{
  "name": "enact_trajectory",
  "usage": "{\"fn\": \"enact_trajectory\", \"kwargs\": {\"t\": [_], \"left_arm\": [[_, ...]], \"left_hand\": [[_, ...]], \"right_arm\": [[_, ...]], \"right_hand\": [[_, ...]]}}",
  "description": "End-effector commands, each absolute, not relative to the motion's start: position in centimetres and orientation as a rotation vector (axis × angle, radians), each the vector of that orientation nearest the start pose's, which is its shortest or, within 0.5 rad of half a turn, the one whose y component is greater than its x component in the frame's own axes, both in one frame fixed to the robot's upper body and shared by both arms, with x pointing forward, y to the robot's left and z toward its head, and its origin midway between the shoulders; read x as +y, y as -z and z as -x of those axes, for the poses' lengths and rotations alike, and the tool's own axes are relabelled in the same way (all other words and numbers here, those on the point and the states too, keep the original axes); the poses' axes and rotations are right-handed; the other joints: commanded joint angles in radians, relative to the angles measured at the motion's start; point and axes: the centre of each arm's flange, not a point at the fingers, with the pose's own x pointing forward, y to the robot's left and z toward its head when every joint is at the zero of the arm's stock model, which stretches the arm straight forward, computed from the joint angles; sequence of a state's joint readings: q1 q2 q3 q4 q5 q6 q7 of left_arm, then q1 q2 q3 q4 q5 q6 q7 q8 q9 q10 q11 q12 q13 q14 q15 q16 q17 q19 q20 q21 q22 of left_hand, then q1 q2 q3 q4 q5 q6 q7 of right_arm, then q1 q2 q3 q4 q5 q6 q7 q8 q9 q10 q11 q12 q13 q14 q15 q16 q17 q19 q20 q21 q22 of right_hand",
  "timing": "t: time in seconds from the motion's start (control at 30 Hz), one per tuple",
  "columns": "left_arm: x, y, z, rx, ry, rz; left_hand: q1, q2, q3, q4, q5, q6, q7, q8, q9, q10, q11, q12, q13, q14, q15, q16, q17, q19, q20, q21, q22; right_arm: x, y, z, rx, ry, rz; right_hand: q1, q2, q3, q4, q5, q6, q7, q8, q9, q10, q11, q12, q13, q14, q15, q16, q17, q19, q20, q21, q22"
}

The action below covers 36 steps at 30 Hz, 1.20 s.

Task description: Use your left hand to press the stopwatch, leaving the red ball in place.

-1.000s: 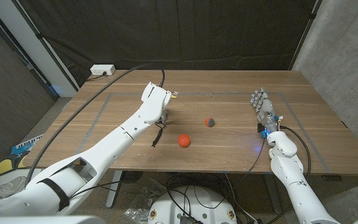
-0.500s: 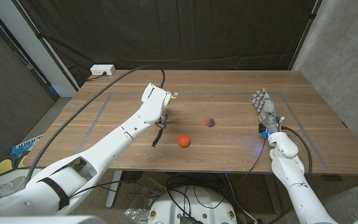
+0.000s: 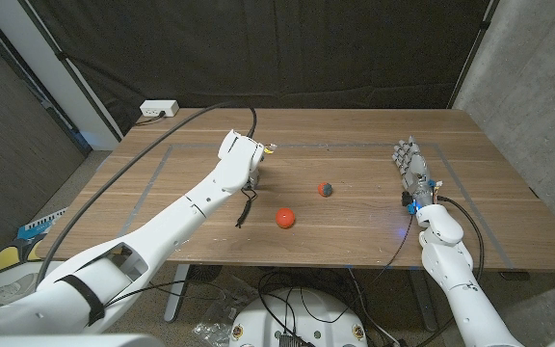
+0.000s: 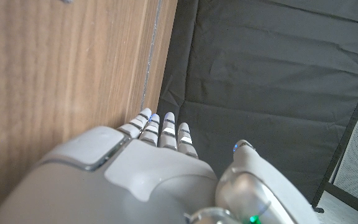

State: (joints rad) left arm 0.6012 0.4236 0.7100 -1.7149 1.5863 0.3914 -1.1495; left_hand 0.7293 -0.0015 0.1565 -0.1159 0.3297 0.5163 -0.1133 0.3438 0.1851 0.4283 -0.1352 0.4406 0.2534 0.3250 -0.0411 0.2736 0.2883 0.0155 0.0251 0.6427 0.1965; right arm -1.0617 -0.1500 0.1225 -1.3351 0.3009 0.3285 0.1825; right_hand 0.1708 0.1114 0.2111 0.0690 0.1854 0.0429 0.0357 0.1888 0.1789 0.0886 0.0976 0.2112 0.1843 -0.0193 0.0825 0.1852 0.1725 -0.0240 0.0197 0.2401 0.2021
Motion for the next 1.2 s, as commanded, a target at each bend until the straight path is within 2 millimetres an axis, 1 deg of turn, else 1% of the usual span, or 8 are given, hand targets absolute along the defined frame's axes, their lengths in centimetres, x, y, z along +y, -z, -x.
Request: {"fn": "enact_trajectory", "kwargs": {"t": [0.03,0.13,0.4,0.63,0.73,0.87,1.03,1.2], "left_arm": [[14.16,-3.65,-60.82,0.195,-0.046,-2.050],[14.14,-3.59,-60.79,0.181,-0.059,-2.050],[14.28,-3.39,-60.89,0.166,-0.080,-2.051],[14.44,-3.45,-60.81,0.186,-0.088,-2.055],[14.54,-3.48,-60.83,0.209,-0.088,-2.054],[14.70,-3.58,-60.81,0.235,-0.081,-2.043],[14.70,-3.79,-60.65,0.228,-0.094,-2.042],[14.70,-4.06,-60.27,0.195,-0.108,-2.035]], "left_hand": [[0.038,0.003,0.008,-0.010,-0.018,0.016,0.010,-0.016,0.004,0.115,-0.010,0.057,0.011,0.121,-0.125,0.034,0.013,0.069,0.001,0.035,0.007],[0.067,0.010,0.012,-0.014,-0.029,0.061,0.028,-0.012,0.004,0.186,-0.027,0.088,0.010,0.229,-0.139,0.063,0.023,0.156,0.002,0.076,0.012],[0.122,0.035,0.029,-0.019,-0.053,0.198,0.058,0.013,0.001,0.314,-0.054,0.103,-0.019,0.366,-0.175,0.086,0.026,0.219,-0.012,0.123,0.017],[0.126,0.031,0.025,-0.014,-0.068,0.161,0.044,-0.014,0.001,0.283,-0.051,0.076,-0.019,0.334,-0.169,0.060,0.026,0.188,-0.008,0.123,0.018],[0.116,0.019,0.013,-0.006,-0.075,0.106,0.041,-0.046,0.002,0.243,-0.039,0.053,-0.015,0.280,-0.154,0.030,0.028,0.152,-0.005,0.117,0.018],[0.051,-0.011,-0.043,0.034,-0.073,-0.113,0.014,-0.143,0.010,0.061,0.008,-0.032,-0.013,0.113,-0.092,-0.050,0.048,0.066,0.020,0.107,0.017],[0.010,-0.028,-0.094,0.060,-0.053,-0.308,0.023,-0.163,0.017,-0.156,0.048,-0.134,-0.015,-0.072,-0.021,-0.089,0.039,-0.033,0.056,0.075,0.010],[-0.012,-0.030,-0.124,0.077,-0.040,-0.434,0.022,-0.164,0.018,-0.267,0.078,-0.196,-0.019,-0.177,0.025,-0.088,0.023,-0.088,0.073,0.050,0.005]], "right_arm": [[-34.07,9.77,-61.83,-0.641,-0.009,-0.120],[-34.09,9.77,-61.84,-0.639,-0.008,-0.118],[-34.05,9.61,-62.16,-0.634,-0.010,-0.115],[-33.95,9.33,-62.42,-0.634,-0.017,-0.111],[-33.96,9.21,-62.45,-0.636,-0.017,-0.110],[-34.03,9.12,-62.43,-0.637,-0.017,-0.108],[-34.12,9.08,-62.35,-0.639,-0.014,-0.106],[-34.18,9.07,-62.25,-0.640,-0.014,-0.104]], "right_hand": [[-0.006,-0.001,0.003,0.006,0.004,0.007,-0.004,0.001,0.004,0.006,0.003,0.003,0.002,0.008,0.003,-0.004,0.000,0.007,0.003,-0.002,0.002],[-0.006,-0.002,0.003,0.006,0.004,0.007,-0.004,0.001,0.004,0.006,0.003,0.002,0.002,0.008,0.003,-0.004,0.000,0.007,0.003,-0.002,0.002],[-0.006,-0.002,0.002,0.005,0.004,0.007,-0.004,0.001,0.004,0.006,0.004,0.002,0.002,0.008,0.004,-0.004,0.000,0.007,0.003,-0.002,0.001],[-0.006,-0.002,0.003,0.005,0.004,0.006,-0.004,0.000,0.004,0.006,0.003,0.002,0.002,0.007,0.004,-0.005,0.000,0.007,0.003,-0.002,0.001],[-0.005,-0.003,0.003,0.005,0.004,0.006,-0.004,0.001,0.004,0.005,0.002,0.002,0.002,0.008,0.003,-0.004,0.000,0.007,0.003,-0.003,0.001],[-0.005,-0.003,0.003,0.005,0.005,0.006,-0.005,0.000,0.004,0.006,0.001,0.002,0.002,0.009,0.003,-0.004,0.000,0.007,0.003,-0.003,0.001],[-0.004,-0.003,0.003,0.004,0.005,0.005,-0.009,0.000,0.004,0.006,0.003,0.002,0.002,0.009,0.004,-0.005,0.000,0.007,0.003,-0.003,0.001],[-0.003,-0.002,0.004,0.003,0.005,0.004,-0.011,0.000,0.004,0.006,0.003,0.002,0.002,0.009,0.005,-0.005,0.000,0.008,0.003,-0.003,0.001]]}}
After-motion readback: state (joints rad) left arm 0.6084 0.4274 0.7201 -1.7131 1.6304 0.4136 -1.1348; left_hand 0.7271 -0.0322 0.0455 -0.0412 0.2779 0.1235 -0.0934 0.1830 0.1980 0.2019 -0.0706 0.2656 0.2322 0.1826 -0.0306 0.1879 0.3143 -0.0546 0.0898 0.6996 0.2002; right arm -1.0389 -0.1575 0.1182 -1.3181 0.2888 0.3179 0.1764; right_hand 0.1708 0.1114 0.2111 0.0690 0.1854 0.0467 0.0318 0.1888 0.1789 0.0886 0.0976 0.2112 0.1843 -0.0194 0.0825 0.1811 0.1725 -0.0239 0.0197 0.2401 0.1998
